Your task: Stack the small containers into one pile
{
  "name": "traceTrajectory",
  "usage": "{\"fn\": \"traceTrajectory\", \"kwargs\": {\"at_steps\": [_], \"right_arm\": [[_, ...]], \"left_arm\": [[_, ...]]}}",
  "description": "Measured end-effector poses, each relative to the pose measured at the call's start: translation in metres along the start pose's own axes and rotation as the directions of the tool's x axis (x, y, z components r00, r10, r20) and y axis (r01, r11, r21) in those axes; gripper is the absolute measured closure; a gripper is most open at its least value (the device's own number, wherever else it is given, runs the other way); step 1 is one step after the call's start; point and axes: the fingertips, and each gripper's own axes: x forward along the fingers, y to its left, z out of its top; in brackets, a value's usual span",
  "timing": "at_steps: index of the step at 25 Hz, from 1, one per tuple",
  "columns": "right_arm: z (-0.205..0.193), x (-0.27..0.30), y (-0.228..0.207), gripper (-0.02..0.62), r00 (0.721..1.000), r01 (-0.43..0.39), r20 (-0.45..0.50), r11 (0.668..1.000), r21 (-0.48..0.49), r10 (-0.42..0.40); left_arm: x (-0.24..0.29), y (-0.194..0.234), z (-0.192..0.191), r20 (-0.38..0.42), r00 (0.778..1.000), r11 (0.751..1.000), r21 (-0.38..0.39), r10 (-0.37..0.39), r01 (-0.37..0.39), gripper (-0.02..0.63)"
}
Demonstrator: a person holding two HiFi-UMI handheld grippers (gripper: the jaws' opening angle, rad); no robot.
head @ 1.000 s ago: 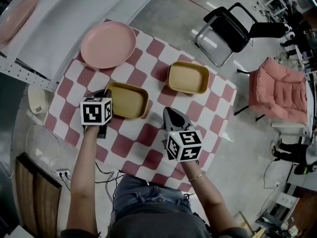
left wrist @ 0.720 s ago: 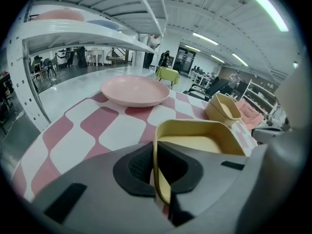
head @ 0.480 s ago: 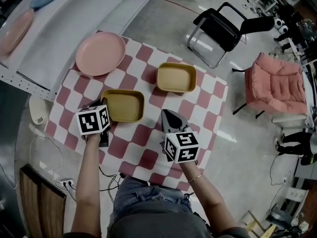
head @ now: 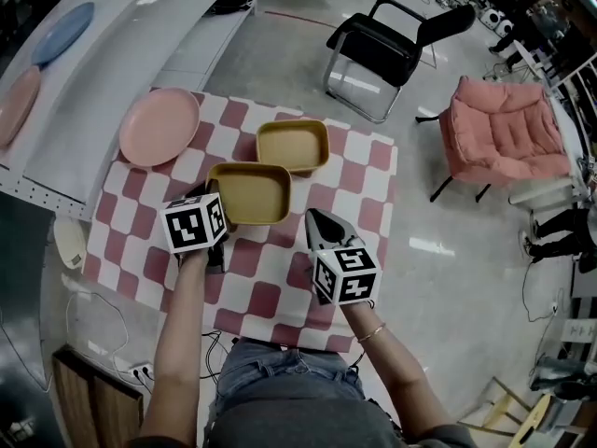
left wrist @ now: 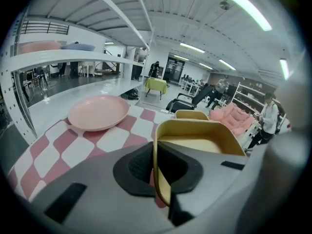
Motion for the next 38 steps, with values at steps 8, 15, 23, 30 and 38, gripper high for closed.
{"fn": "traceTrajectory", "kwargs": {"at_steps": [8,15,23,30,38], "right_arm": [[0.003,-0.024,-0.041,0.584,0.998,0.050,0.025,0.998,0.039,-0.051],[0.017,-0.014,-0.066,0.584,0.998,0.051,0.042,0.997,0.052,-0.053],[0.033,0.012,-0.077,0.584,0.999,0.025,0.038,0.999,0.046,-0.027],[0.043,0.030,-0.083,0.584,0.999,0.014,0.038,0.999,0.039,-0.016],[0.038,0.043,-0.092,0.584,1.000,0.012,0.015,0.999,0.042,-0.012]], "left_arm": [[0.023,-0.070,0.033,0.029,0.998,0.997,0.044,-0.057,0.056,0.586],[0.052,-0.094,0.053,0.040,0.998,0.998,0.043,-0.039,0.038,0.586],[0.073,-0.093,0.069,0.056,0.998,1.000,0.008,-0.006,0.005,0.586],[0.089,-0.090,0.083,0.077,0.997,1.000,-0.023,0.013,-0.011,0.586],[0.104,-0.085,0.075,0.060,0.996,0.998,-0.036,0.060,-0.058,0.586]]}}
